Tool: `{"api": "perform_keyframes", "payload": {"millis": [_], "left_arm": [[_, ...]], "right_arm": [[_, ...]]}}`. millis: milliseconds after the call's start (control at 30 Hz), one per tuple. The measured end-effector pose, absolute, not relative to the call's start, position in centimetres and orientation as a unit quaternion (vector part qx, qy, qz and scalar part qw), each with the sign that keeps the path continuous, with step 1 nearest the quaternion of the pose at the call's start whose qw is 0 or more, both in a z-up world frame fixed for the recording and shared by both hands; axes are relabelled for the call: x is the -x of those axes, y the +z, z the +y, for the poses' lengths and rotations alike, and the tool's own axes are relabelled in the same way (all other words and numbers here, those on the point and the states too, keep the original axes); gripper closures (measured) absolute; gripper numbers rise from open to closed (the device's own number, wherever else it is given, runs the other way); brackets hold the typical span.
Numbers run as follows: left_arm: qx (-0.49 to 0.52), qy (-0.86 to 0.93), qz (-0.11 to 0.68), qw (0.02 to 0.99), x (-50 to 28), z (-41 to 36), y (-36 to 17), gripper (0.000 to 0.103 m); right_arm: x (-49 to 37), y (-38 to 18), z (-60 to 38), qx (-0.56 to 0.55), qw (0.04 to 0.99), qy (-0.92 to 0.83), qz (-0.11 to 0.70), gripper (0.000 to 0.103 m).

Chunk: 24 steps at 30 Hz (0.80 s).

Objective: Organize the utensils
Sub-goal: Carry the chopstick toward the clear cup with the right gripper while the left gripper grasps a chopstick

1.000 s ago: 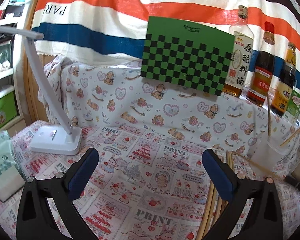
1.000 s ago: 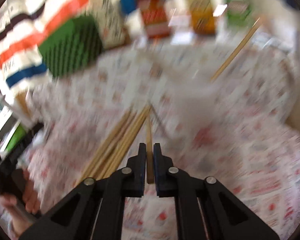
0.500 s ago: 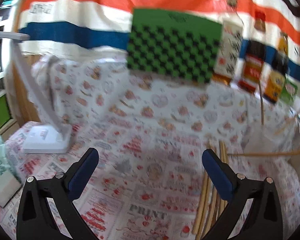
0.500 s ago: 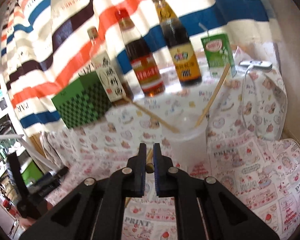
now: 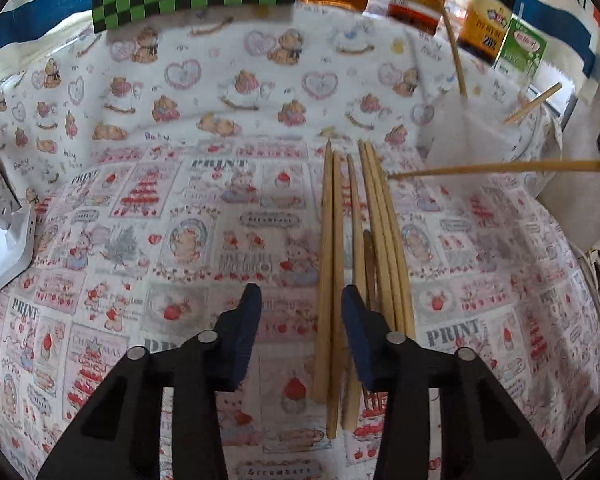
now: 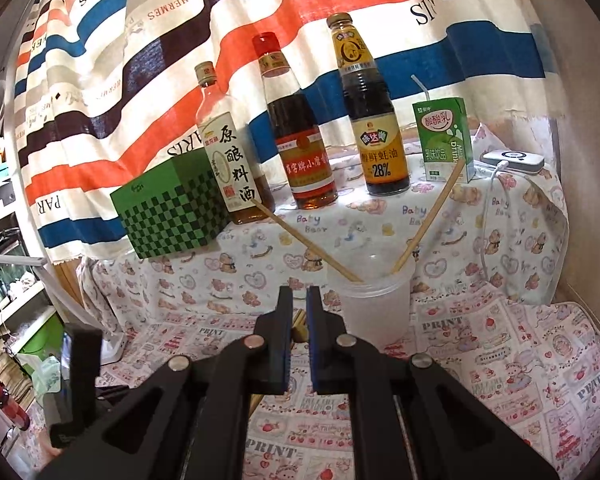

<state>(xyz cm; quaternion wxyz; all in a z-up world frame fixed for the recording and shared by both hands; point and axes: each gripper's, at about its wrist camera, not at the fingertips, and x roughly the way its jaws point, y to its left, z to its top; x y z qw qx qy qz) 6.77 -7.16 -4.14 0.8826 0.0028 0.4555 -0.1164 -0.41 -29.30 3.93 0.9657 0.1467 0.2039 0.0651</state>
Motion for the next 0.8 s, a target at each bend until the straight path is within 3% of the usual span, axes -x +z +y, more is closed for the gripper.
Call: {"api": "perform_keyframes", "payload": {"millis": [300, 433, 533, 567, 633, 800], "left_arm": [[-0.002, -0.117, 0.476, 0.872, -7.3, -7.1, -4.9, 0.071], [-0.077, -0.107, 0.466, 0.875, -6.4, -8.9, -5.2, 0.072], [-0.060, -0.109, 0.475, 0.871, -6.6, -8.6, -5.1, 0.073], [-0.051, -0.116, 0.479, 0.869, -6.7, -8.2, -5.0, 0.077], [-0.034, -0.107, 0.481, 0.870, -7.0, -7.3, -4.8, 0.095], [0.011, -0.101, 0.407, 0.908, -6.1, -5.7, -2.0, 0.097]], "right_arm": [[0.0, 3.6, -29.5, -0.152, 0.963, 0.061, 0.215, 0.097], [0.0, 3.6, -29.4, -0.149, 0.964, 0.059, 0.214, 0.097], [0.0, 3.6, -29.3, -0.147, 0.964, 0.059, 0.214, 0.097], [0.0, 3.6, -29.3, -0.148, 0.964, 0.059, 0.214, 0.097], [0.1, 3.6, -29.4, -0.151, 0.964, 0.058, 0.212, 0.097], [0.7, 4.2, -29.8, -0.161, 0.966, 0.059, 0.194, 0.097]]}}
